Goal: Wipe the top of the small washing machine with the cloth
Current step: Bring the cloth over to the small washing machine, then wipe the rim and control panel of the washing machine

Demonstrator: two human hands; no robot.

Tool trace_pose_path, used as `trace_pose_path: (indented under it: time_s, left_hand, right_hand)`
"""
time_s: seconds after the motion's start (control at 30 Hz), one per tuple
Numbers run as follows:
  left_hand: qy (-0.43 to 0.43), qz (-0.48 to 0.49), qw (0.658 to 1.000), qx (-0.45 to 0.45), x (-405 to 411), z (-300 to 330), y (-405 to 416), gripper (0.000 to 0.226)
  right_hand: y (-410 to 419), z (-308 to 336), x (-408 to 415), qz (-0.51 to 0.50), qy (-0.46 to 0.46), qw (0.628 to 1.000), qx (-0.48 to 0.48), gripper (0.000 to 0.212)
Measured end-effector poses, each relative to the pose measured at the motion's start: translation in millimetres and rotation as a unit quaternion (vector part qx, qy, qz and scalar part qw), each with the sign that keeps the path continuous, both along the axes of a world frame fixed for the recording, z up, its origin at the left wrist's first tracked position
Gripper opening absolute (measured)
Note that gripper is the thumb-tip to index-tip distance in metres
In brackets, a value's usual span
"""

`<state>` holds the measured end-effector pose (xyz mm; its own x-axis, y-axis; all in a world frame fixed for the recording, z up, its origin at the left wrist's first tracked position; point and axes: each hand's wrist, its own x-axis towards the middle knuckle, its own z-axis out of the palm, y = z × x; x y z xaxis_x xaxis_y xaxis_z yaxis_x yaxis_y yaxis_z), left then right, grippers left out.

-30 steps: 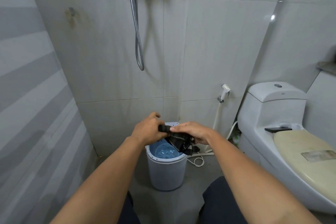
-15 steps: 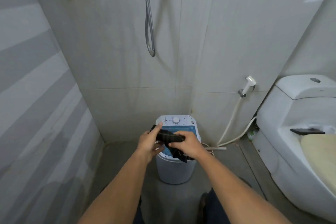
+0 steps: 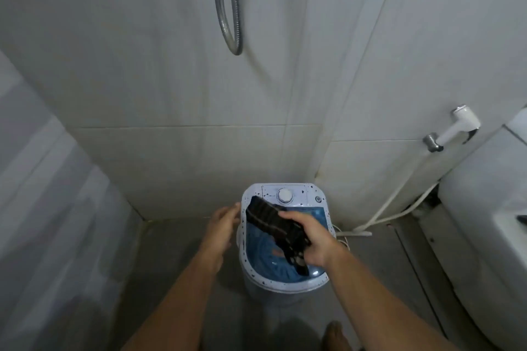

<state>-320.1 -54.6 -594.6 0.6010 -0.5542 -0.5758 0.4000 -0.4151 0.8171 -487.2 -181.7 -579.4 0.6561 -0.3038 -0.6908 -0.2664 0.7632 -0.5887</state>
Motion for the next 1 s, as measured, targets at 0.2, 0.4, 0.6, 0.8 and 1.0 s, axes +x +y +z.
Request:
trace_pose_path:
  time_s: [0.2,0.4,0.6,0.8,1.0]
  left_hand:
    - [-0.027,-0.004,0.997,0.074,13,-81,20,0.040]
    - [-0.005,-0.022,0.995,0.095,16,-122,24,0.037]
    - [0.084,-0.015,0.996,0.026,14,-134,21,0.018]
    - [0.083,-0.017,0.996,-0.012,15,-144,19,0.020]
    - [0.040,-0.009,0.999,-0.013,16,-146,16,0.024]
  right_hand:
    - [-81,-6,67,-0.057,0.054,0.981,-0.178,0.036]
    - [-102,-36,138,0.191,0.218,0.694,-0.659,0.043]
    - [-71,-99,136,0.300,0.225,0.463,-0.803,0.049]
    - [-67,-106,116,0.349,0.123,0.367,-0.853,0.041]
    - [-65,-93,133,0.364,0.159,0.401,-0.826,0.038]
